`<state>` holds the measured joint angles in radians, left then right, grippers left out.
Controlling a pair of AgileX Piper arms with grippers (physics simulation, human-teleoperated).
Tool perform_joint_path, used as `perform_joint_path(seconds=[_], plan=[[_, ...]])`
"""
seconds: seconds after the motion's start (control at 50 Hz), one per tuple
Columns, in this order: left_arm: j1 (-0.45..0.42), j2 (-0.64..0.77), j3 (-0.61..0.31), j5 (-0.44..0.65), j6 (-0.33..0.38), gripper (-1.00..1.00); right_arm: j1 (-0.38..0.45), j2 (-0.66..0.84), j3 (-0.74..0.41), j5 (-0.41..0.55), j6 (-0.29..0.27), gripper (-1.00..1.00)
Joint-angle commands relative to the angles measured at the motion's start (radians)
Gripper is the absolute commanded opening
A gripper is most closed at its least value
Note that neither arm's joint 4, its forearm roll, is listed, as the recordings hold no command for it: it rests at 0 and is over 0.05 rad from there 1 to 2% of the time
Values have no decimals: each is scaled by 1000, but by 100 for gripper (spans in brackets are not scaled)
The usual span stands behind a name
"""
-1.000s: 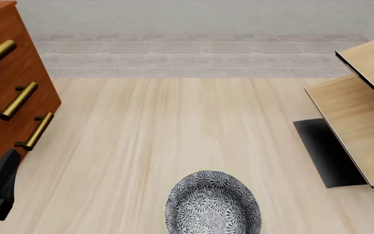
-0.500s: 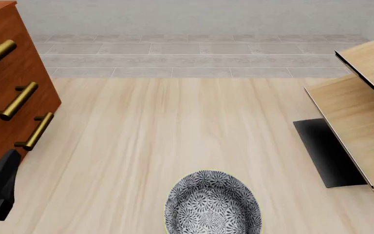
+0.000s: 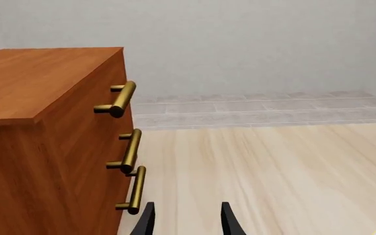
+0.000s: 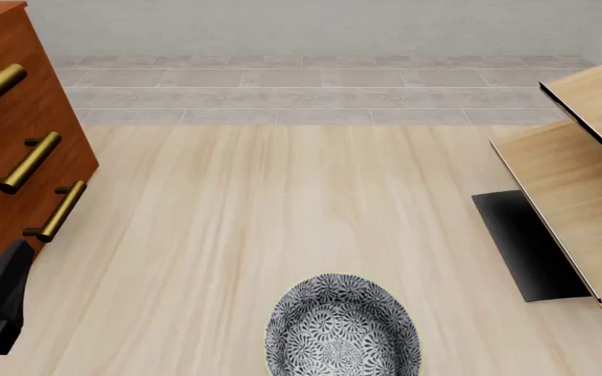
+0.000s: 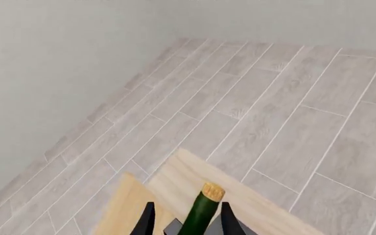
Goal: Put the wine bottle on the wine rack.
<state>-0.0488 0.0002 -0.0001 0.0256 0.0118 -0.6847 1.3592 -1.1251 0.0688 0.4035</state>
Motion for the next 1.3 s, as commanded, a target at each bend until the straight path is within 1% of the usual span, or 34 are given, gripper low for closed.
perform_joint_path(seconds=[0.02, 0.34, 0.48, 0.58, 0.7, 1.06, 1.1, 1.12, 1.14, 1.28, 1.3], plan=[[-3, 0, 0, 0, 0, 100, -7, -9, -17, 14, 2, 100], [-9, 0, 0, -3, 0, 100, -28, -35, -40, 42, 0, 100], [-7, 0, 0, -4, 1, 100, -25, -52, -50, 55, 4, 100], [-8, 0, 0, -5, 1, 100, -30, -59, -52, 60, -6, 100], [-10, 0, 0, -3, 2, 100, -28, -73, -49, 65, -5, 100], [-16, 0, 0, -5, 1, 100, 7, -154, -76, 114, -25, 100], [-18, 0, 0, -4, 2, 100, 26, -180, -69, 110, -32, 100], [-18, 0, 0, -4, 2, 100, 22, -177, -72, 119, -30, 100], [-19, 0, 0, -4, 1, 100, 22, -182, -74, 121, -42, 100], [-17, 0, 0, -8, 1, 100, 49, -224, -61, 128, -29, 100], [-17, 0, 0, -8, 1, 100, 52, -230, -57, 129, -35, 100]])
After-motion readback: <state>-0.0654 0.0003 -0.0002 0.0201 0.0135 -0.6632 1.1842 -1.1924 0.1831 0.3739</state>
